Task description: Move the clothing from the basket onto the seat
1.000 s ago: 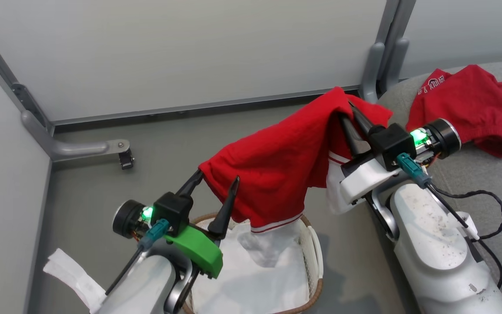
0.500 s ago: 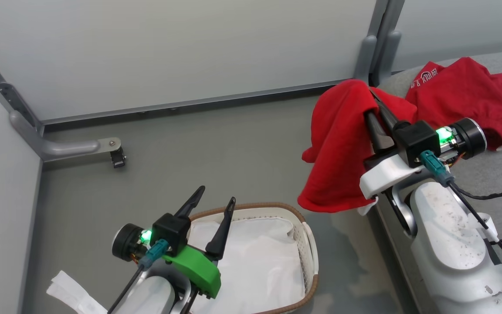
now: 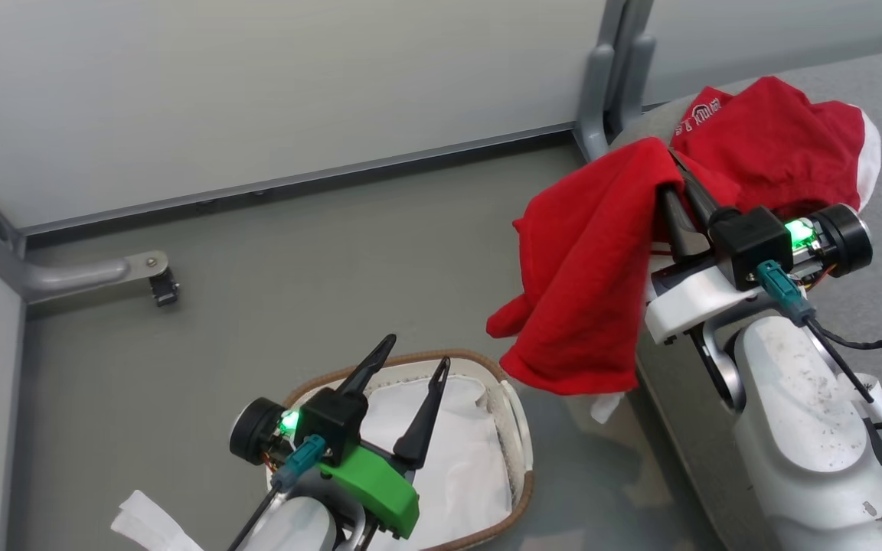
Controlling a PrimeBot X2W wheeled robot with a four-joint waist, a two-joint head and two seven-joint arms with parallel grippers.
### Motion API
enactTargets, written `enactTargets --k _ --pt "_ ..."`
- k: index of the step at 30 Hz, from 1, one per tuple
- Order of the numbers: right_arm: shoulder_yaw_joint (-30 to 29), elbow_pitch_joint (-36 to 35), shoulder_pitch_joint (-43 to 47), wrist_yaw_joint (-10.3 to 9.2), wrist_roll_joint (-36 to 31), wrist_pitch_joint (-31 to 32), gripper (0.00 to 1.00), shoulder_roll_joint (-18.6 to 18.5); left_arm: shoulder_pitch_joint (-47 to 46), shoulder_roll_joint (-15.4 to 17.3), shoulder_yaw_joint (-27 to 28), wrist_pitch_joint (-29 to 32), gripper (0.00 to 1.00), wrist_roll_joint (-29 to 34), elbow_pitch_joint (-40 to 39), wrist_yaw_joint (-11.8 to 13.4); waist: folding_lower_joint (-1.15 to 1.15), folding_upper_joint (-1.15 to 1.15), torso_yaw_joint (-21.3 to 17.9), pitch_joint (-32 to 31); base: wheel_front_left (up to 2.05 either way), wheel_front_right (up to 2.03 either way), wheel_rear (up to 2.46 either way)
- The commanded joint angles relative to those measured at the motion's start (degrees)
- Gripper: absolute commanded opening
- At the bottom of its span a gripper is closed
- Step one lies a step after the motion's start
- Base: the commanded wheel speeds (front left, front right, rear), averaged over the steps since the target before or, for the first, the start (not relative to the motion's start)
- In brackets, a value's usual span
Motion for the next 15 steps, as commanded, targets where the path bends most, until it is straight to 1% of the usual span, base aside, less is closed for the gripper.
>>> enactTargets --k 1,10,15 --pt "0.0 -0.5 -0.4 -0.07 0.1 -0.1 0.0 -0.4 0.9 -0.1 0.4 0.0 1.0 0.3 -0.4 -0.3 0.0 0.0 -2.7 1.1 0.0 0.0 0.0" --pt "-0.5 -2.2 -0.6 -0.07 0.3 -0.1 0.0 -0.5 -0.5 -1.1 0.9 0.0 1.0 2.6 -1.4 -1.0 0.0 0.0 -10.7 4.1 0.0 0.0 0.0" --pt "-1.5 -2.5 -0.1 -0.07 0.4 -0.1 0.0 -0.4 -1.4 -1.2 0.9 0.0 1.0 3.5 -1.4 -1.2 0.0 0.0 -13.9 5.6 0.0 0.0 0.0"
